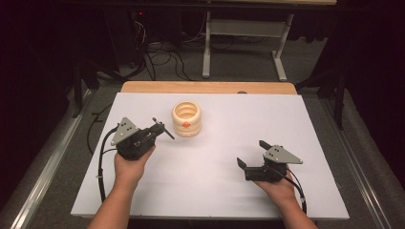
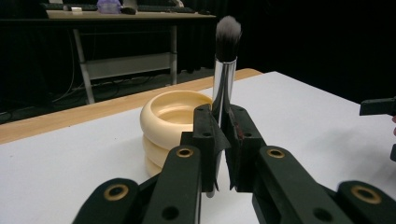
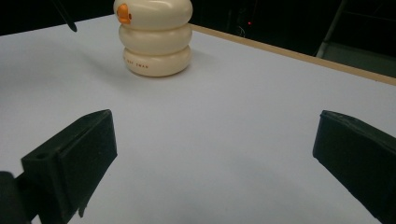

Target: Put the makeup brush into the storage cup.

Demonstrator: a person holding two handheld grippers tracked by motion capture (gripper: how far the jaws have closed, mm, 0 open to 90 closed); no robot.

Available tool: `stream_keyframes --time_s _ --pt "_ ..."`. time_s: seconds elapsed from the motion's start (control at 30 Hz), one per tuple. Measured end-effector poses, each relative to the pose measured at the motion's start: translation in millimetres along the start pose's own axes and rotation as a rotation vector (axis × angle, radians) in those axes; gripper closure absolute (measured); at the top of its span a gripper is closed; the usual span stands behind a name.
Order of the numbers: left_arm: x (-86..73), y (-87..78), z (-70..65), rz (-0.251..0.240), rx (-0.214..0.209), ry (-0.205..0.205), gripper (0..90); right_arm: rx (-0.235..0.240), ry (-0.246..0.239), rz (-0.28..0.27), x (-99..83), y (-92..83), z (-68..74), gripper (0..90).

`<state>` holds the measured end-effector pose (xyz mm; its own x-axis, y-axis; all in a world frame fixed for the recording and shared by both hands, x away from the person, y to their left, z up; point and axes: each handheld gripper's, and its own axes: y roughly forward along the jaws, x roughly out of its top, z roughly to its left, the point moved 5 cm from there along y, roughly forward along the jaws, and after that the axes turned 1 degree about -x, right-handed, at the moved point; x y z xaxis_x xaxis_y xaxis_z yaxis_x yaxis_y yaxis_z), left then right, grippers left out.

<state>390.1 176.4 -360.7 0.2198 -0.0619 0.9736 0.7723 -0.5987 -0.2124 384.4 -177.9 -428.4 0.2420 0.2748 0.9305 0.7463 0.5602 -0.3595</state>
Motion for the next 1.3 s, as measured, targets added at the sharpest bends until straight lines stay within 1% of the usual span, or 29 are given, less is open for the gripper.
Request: stream_keyframes --time_s 0.13,0.17,0.23,0.33,0.5,0.73,0.77,0.9,0.93,1.0,1.03,1.1,1.13,1.2,1.23,1.3 --pt "2.1 3.6 1.0 -0.002 -0.008 -0.012 83.5 0.002 -0.002 0.005 -0.6 0.3 0.1 1.1" --pt "2.7 4.6 1.3 -0.001 -0.009 -0.012 83.5 0.002 -0.009 0.001 -0.4 0.7 -0.1 1.1" --pt "4.3 6.2 1.9 0.002 -0.008 -0.011 83.5 0.003 -0.007 0.0 -0.3 0.7 0.2 1.1" --pt "8.4 7.6 2.9 -0.008 -0.01 -0.021 83.5 0.003 -0.013 0.0 -0.4 1.0 -0.1 1.1" --pt "16.1 9.0 4.3 -0.014 -0.007 -0.017 83.5 0.005 -0.01 0.003 -0.7 0.9 0.4 1.1" --pt "25.8 11.3 6.8 -0.028 -0.004 -0.025 83.5 0.004 -0.014 0.002 -0.7 1.2 0.1 1.1" --pt "26.5 11.4 6.7 -0.029 -0.005 -0.026 83.5 0.004 -0.006 0.005 -1.0 1.2 0.5 1.1" --pt "29.2 13.5 6.7 -0.027 -0.007 -0.022 83.5 0.004 0.0 0.008 -1.2 1.1 1.0 1.1" --pt "30.8 14.6 6.7 -0.034 -0.006 -0.03 83.5 0.004 -0.009 0.006 -1.0 1.3 0.5 1.1" --pt "32.9 15.5 7.6 -0.033 -0.006 -0.028 83.5 0.004 -0.004 0.006 -1.1 1.2 1.0 1.1" --pt "34.0 16.3 7.4 -0.034 -0.007 -0.031 83.5 0.005 -0.015 0.001 -1.0 1.5 0.5 1.1" --pt "35.8 17.1 7.1 -0.035 -0.007 -0.027 83.5 0.006 -0.012 0.002 -1.0 1.6 0.8 1.1" --pt "37.3 18.0 6.4 -0.041 -0.01 -0.032 83.5 0.004 -0.01 0.006 -1.1 1.5 0.9 1.1" --pt "39.0 19.1 6.1 -0.035 -0.01 -0.02 83.5 0.006 -0.01 0.005 -1.2 1.7 1.1 1.1" --pt "40.1 20.2 5.3 -0.041 -0.013 -0.027 83.6 0.005 -0.01 0.005 -1.1 1.6 1.2 1.1" --pt "41.7 21.9 4.9 -0.041 -0.012 -0.024 83.6 0.004 -0.013 0.006 -1.2 1.2 1.3 1.1"
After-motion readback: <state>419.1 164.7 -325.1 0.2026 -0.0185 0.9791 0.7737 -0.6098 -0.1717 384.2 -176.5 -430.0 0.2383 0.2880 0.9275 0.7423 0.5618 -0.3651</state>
